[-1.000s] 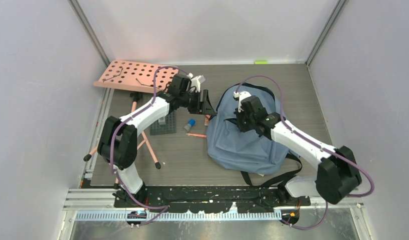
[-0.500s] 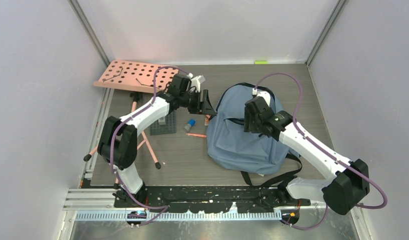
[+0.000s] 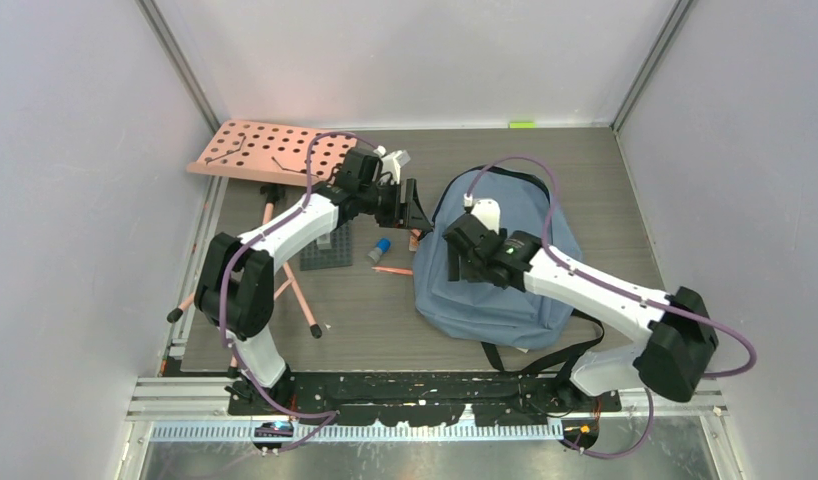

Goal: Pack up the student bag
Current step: Unzip the student bag at the center of the board.

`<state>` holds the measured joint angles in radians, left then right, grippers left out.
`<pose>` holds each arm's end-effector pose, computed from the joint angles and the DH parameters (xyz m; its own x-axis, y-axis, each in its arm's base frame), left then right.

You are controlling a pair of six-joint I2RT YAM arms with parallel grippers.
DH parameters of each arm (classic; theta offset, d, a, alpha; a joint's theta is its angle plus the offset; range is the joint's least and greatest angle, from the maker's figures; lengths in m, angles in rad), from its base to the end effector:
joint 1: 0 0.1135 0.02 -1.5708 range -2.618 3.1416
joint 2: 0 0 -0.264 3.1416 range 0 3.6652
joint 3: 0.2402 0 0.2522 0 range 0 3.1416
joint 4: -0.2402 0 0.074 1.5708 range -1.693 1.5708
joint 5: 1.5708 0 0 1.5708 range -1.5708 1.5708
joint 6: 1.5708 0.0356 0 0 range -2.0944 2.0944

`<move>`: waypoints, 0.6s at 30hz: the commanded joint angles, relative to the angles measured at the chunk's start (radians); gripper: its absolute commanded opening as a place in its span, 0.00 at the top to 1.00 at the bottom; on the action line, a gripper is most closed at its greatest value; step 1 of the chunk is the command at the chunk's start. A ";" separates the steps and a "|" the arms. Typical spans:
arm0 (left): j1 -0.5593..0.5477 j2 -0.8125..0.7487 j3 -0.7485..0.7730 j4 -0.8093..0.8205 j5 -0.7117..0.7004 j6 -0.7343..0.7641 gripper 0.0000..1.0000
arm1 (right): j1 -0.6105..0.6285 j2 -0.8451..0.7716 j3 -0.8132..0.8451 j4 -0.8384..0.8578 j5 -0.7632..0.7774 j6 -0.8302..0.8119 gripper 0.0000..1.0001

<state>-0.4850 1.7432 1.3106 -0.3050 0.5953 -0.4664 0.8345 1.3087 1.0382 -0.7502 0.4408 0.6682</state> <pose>0.3352 -0.1992 0.2558 -0.8701 0.0377 -0.4915 0.4052 0.6224 -0.6696 0.1853 0.1819 0.2703 -0.7717 -0.0171 -0.6357 -0.0537 0.9978 0.0384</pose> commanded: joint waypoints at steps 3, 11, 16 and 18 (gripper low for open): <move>-0.004 -0.060 0.032 0.006 0.012 0.003 0.40 | 0.062 0.111 0.083 0.012 0.114 0.055 0.26; -0.004 -0.071 0.032 0.006 0.012 0.004 0.40 | 0.107 0.187 0.161 -0.112 0.323 0.097 0.91; -0.004 -0.076 0.033 0.007 0.011 0.003 0.40 | 0.213 0.182 0.240 -0.206 0.529 0.160 0.99; -0.004 -0.079 0.030 0.007 0.012 0.002 0.40 | 0.282 0.192 0.259 -0.267 0.630 0.213 0.99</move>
<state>-0.4850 1.7172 1.3106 -0.3061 0.5953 -0.4664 1.0149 1.5043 1.2129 -0.9100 0.7918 0.7681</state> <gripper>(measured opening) 0.602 0.024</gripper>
